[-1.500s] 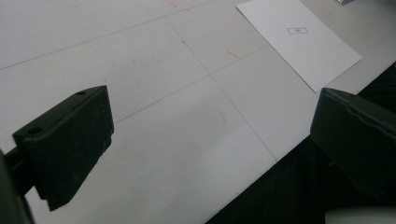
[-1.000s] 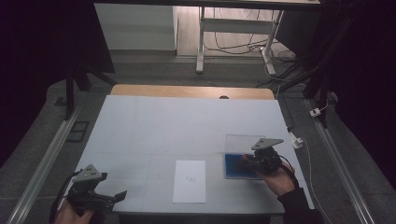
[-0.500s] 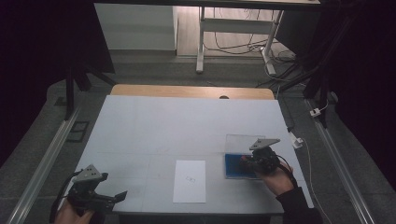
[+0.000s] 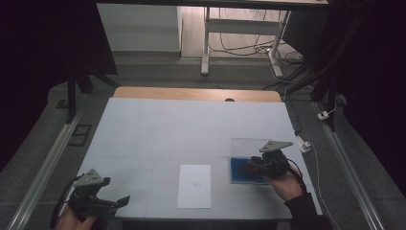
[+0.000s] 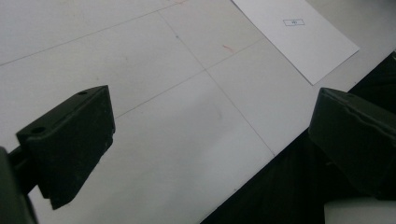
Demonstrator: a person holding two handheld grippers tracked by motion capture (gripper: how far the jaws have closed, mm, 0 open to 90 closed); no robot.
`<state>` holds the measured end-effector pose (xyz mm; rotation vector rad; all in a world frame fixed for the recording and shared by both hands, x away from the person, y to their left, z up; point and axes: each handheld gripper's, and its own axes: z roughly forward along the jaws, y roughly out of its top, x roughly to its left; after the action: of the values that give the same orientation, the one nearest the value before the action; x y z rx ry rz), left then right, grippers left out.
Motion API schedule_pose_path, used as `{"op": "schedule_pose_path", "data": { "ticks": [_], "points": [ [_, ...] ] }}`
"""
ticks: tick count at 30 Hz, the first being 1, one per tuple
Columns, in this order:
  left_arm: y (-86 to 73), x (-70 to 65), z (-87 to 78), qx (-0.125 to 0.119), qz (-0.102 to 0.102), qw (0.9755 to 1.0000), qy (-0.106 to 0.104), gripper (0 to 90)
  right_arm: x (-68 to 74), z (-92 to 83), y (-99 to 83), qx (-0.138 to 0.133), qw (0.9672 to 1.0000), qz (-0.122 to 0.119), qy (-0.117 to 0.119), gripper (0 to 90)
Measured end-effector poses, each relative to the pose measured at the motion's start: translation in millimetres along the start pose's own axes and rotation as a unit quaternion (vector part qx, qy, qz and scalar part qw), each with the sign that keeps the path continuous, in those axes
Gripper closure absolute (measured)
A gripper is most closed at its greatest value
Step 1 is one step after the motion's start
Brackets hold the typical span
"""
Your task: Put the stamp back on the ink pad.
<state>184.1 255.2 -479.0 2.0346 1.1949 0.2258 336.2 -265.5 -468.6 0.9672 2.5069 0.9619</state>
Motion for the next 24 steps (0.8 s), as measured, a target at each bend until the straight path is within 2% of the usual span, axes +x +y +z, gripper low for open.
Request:
{"op": "schedule_pose_path", "data": {
  "ticks": [6,17,24],
  "points": [
    [-0.2,0.3,-0.2,-0.001,-0.001,1.0000,-0.001,0.7,0.0,-5.4,0.8,-0.014,0.9998,0.012,0.004,55.2],
    [-0.2,1.0,-0.2,-0.003,-0.002,1.0000,-0.003,0.9,2.4,-11.3,0.4,-0.020,0.9994,0.029,0.004,34.0],
    [-0.5,1.3,-0.6,-0.004,-0.003,1.0000,-0.002,1.1,6.9,-17.7,-1.7,-0.030,0.9988,0.038,0.002,25.1]
  ]
}}
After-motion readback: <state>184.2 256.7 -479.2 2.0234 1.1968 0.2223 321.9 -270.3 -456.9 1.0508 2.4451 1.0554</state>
